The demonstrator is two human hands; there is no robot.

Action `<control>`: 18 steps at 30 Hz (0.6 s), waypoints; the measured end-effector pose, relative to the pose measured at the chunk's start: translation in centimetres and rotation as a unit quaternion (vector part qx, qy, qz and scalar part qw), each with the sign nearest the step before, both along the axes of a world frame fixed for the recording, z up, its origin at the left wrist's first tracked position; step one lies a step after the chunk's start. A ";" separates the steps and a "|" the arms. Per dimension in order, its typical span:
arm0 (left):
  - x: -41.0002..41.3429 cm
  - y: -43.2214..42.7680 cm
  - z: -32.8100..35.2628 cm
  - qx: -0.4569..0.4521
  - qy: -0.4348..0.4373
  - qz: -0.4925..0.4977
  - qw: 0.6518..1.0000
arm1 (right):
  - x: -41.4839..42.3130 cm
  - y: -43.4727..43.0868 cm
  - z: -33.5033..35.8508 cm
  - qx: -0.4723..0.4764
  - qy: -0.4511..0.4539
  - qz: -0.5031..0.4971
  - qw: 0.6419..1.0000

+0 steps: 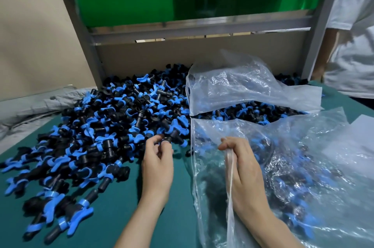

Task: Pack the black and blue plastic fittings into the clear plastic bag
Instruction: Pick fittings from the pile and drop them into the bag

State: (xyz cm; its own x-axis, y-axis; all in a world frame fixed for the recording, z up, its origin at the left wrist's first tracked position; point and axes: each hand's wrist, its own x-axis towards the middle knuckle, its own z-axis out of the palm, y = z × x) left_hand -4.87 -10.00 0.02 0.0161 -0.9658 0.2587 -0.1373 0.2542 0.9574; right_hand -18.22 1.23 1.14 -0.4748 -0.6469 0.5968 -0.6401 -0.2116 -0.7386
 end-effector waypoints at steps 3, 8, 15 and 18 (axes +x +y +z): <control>0.1 -0.1 1.3 0.189 0.264 -0.093 0.941 | 0.0 0.0 0.1 0.000 -0.002 0.001 1.000; 0.4 0.2 1.7 0.332 0.439 -0.270 0.790 | -0.1 -0.1 0.1 -0.002 -0.002 0.000 1.000; 0.3 0.4 1.1 0.331 0.419 -0.308 0.787 | -0.1 -0.1 -0.1 0.002 0.006 0.006 1.000; -0.4 0.4 0.4 0.238 0.291 -0.239 0.895 | 0.0 0.0 0.0 0.002 0.009 0.004 1.000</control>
State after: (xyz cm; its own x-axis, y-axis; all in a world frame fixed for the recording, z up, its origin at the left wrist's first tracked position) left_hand -5.28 -9.58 0.41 -0.4309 -0.8967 -0.1013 0.4361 -0.3052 0.8466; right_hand -18.26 1.18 1.11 -0.4592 -0.6531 0.6022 -0.6511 -0.2137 -0.7283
